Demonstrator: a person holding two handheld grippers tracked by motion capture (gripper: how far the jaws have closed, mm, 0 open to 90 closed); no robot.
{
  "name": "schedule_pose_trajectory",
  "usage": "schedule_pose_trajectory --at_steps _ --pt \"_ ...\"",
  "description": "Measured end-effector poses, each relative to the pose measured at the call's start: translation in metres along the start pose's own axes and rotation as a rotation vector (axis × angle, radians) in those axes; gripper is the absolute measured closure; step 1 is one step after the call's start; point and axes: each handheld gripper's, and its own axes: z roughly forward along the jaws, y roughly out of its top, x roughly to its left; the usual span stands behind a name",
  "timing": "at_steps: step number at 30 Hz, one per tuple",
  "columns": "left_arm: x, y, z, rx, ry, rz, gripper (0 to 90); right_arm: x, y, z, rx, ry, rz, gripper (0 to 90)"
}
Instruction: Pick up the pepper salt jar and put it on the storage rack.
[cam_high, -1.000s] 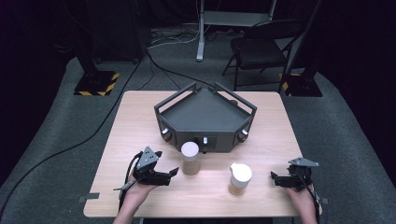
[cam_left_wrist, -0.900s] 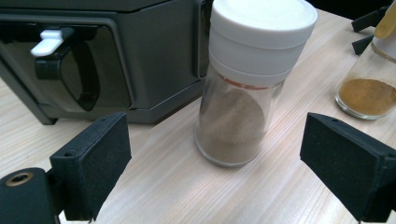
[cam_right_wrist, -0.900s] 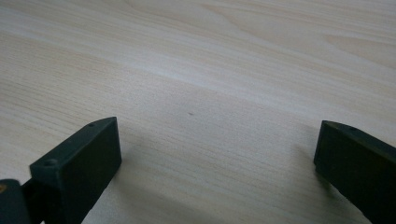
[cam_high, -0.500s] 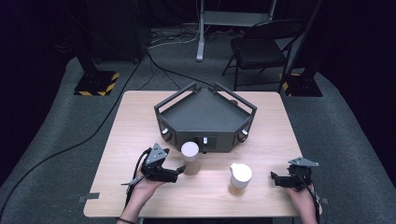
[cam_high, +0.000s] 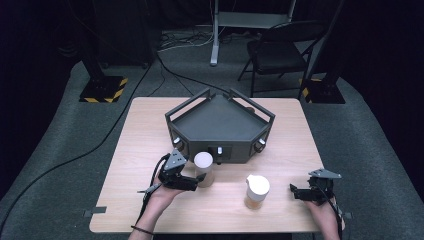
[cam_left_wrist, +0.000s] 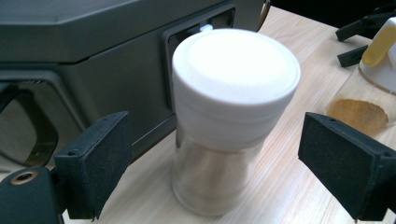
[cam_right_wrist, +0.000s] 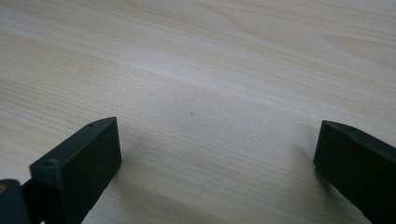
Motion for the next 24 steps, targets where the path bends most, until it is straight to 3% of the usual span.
schedule_pose_trajectory --at_steps 8,19,24 --pt "0.001 0.002 0.012 0.006 -0.007 -0.004 10.9 0.0 0.0 0.0 0.0 0.0 0.0 0.0" --pt "0.005 0.002 0.028 -0.001 -0.033 -0.01 20.4 0.0 0.0 0.0 0.0 0.001 -0.002 0.0" --pt "0.007 0.0 0.033 -0.018 -0.05 -0.005 31.5 0.0 0.0 0.0 0.0 0.001 -0.002 0.0"
